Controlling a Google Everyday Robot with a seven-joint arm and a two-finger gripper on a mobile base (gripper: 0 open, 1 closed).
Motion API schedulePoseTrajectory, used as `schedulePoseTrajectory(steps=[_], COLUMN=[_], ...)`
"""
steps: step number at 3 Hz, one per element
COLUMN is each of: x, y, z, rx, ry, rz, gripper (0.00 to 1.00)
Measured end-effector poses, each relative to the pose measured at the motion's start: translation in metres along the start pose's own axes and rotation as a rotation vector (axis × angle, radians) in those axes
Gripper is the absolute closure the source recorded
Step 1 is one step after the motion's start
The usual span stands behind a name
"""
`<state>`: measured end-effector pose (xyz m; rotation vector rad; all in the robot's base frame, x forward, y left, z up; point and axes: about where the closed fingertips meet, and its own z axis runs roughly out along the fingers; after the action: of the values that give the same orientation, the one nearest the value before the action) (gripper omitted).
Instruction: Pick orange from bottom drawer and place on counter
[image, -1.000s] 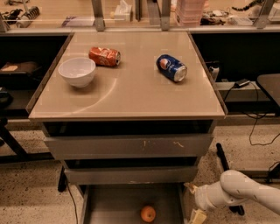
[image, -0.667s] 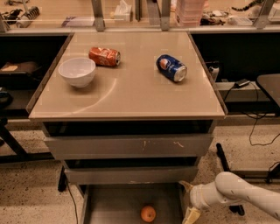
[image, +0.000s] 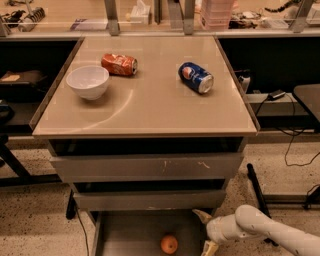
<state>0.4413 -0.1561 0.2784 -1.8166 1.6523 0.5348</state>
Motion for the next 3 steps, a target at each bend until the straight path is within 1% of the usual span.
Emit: schedulePoseTrajectory(steps=[1,2,3], x=[0.0,0.015,0.027], y=[0.0,0.018,0.032], z=[0.0,0.034,0.075], rx=[0.0,-0.046,-0.068], ry=[0.0,-0.02,-0.093], rz=[0.0,0.046,0.087], gripper=[0.0,0.0,0.0])
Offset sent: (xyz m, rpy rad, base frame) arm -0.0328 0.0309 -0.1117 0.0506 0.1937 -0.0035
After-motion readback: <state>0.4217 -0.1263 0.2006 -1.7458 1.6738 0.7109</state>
